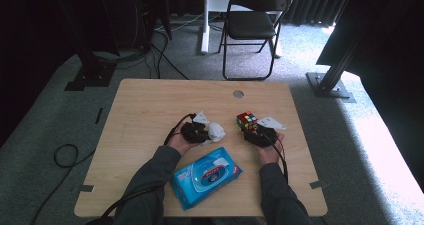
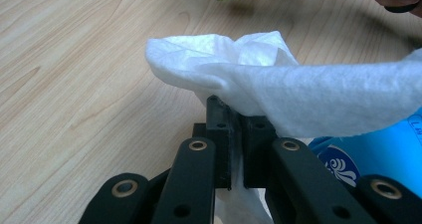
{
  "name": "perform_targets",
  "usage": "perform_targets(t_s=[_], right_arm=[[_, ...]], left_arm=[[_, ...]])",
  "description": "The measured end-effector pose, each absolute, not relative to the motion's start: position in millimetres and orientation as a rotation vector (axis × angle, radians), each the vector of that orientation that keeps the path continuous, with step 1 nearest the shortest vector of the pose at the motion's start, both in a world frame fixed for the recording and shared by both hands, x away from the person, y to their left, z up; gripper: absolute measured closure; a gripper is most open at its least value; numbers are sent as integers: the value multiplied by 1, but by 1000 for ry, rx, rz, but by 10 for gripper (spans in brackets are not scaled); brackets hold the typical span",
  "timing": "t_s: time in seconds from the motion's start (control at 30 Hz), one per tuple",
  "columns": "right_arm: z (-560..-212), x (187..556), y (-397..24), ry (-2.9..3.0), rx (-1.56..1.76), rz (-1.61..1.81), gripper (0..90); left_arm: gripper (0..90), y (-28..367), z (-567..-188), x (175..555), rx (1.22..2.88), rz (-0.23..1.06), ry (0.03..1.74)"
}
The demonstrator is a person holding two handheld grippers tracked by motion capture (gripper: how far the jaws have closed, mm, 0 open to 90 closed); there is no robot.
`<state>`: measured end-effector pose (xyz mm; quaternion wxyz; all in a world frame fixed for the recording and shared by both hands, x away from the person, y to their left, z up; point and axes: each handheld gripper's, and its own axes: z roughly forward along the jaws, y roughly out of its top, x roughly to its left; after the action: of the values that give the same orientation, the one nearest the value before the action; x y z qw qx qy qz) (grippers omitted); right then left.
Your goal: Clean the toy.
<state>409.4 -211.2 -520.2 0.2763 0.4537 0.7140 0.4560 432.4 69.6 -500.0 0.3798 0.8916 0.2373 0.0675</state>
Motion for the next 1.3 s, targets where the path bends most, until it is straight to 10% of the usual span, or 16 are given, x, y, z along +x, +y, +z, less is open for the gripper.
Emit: perform_targets(t_s=[1.3], right_arm=[[-530,411,-205,1969,1240,1165,343]], left_arm=[[848,70,-500,432,2272,170,607]])
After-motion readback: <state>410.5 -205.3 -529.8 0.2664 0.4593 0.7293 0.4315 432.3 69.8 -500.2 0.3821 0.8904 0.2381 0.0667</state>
